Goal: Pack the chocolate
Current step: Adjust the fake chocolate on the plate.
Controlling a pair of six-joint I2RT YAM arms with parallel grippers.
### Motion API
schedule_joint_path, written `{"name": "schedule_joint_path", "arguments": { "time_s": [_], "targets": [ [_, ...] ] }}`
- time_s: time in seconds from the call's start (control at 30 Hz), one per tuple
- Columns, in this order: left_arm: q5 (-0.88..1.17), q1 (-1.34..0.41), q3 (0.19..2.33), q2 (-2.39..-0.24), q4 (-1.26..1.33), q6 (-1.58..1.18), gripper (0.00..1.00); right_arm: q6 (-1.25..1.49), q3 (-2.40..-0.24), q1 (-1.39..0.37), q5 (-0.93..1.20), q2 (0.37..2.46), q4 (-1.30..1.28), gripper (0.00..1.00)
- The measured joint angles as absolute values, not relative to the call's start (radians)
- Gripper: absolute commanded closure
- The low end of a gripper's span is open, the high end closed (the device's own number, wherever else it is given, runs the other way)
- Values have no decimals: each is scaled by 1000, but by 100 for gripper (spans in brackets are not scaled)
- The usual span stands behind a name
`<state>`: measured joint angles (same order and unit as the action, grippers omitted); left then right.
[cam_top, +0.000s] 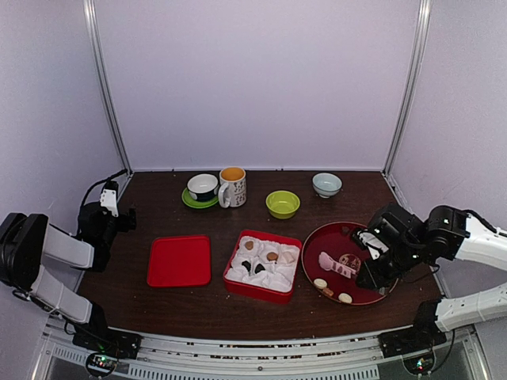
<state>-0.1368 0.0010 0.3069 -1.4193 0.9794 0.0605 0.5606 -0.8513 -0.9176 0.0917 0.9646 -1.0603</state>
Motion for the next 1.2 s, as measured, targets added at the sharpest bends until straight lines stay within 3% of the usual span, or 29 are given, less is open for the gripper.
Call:
{"name": "schedule_joint_path", "arguments": {
  "time_s": [0.73,1.07,1.2],
  "targets": [
    [-137,1,307,-1419,979,60,2,450,-885,-918,240,1027,-1187,87],
    [-137,1,307,-1419,979,60,2,451,-886,-918,226,1095,-1209,91],
    [-137,1,307,-1419,979,60,2,464,-941,-917,104,1136,-1253,91]
  ]
}}
